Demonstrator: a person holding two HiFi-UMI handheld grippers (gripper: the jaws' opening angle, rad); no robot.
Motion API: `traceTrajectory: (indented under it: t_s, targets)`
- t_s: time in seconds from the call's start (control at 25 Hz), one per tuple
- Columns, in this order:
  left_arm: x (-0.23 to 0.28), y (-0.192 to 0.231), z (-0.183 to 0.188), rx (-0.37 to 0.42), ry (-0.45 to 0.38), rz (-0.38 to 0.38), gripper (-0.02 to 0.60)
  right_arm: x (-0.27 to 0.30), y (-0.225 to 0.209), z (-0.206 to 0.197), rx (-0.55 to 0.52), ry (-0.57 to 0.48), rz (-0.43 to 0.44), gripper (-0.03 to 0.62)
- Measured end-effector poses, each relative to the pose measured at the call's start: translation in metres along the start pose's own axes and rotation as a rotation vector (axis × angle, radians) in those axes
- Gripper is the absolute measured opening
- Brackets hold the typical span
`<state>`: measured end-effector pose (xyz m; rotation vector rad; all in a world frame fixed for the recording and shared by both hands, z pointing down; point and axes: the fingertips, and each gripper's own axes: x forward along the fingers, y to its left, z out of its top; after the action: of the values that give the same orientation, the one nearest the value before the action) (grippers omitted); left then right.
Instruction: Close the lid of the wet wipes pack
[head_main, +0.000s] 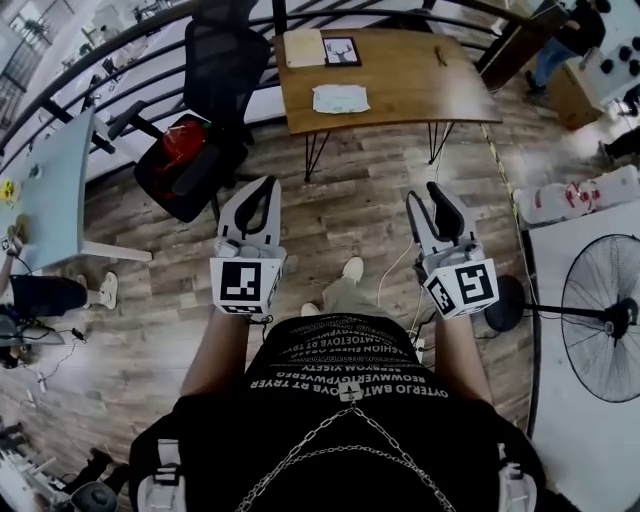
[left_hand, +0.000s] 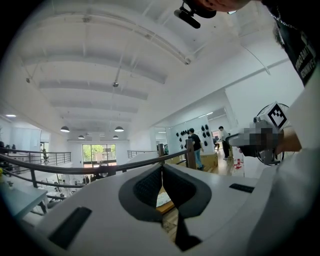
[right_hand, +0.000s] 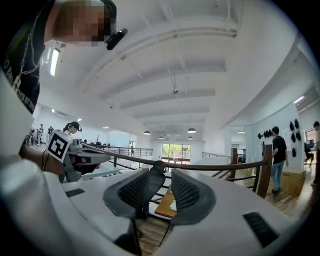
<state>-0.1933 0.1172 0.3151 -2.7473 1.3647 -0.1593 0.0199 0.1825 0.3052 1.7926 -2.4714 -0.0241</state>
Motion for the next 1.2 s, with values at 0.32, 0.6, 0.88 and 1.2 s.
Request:
traceTrajectory:
  t_s: [0.32, 0.6, 0.88, 1.2]
  targets:
    - [0.049, 0.014, -0.004, 0.019, 0.016, 0.036, 0.029, 0.048, -0.032, -0.005, 0.01, 0.009, 0.037, 0.127]
    - [0.087, 0.016, 0.026, 0.154, -0.092, 0.128, 0.029, 0.081, -0.064, 0.0, 0.017, 0.013, 0.087, 0.124]
    - [0.128, 0.006, 0.027, 0.063, -0.057, 0.11, 0.029, 0.1, -0.1, 0.0, -0.008, 0.001, 0.132, 0.114]
    - [0.167, -0.002, 0.036, 0.117, -0.058, 0.191, 0.029, 0.112, -0.152, -0.011, 0.02, -0.001, 0.175, 0.1]
